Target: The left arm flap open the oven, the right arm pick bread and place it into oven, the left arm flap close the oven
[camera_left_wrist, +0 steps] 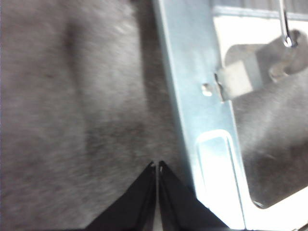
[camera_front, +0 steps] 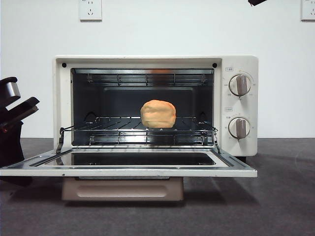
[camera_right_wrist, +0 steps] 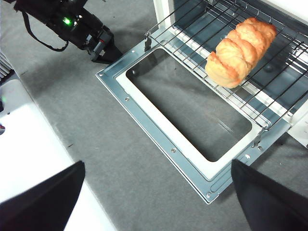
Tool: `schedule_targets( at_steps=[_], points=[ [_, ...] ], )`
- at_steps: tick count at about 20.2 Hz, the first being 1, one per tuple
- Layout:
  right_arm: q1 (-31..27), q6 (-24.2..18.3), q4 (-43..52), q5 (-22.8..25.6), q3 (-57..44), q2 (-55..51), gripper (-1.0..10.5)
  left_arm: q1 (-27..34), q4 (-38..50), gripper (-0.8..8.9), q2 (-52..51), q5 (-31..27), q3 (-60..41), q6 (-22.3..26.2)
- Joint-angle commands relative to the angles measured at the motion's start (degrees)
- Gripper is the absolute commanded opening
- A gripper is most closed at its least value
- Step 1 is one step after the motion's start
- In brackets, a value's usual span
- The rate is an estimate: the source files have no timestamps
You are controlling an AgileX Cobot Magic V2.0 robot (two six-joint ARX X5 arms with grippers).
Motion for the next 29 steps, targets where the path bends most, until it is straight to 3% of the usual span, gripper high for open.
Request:
schedule_targets(
  at_steps=[1,17,29],
  points=[
    [0.5,-0.2,0.2,-0.1,1.0,0.3,4.8,0.1,0.5,0.14,1.8,1.7,0.2,0.7],
    [0.5,0.2,0.2,0.0,1.0,0.3,4.8,4.5,9.5,0.15,1.8,18.9,0.3,-4.0],
    [0.5,0.9,0.2,0.0,1.0,0.3,4.8,7.0,16.6,0.15,-1.5,21.2,0.3,-8.4]
  ],
)
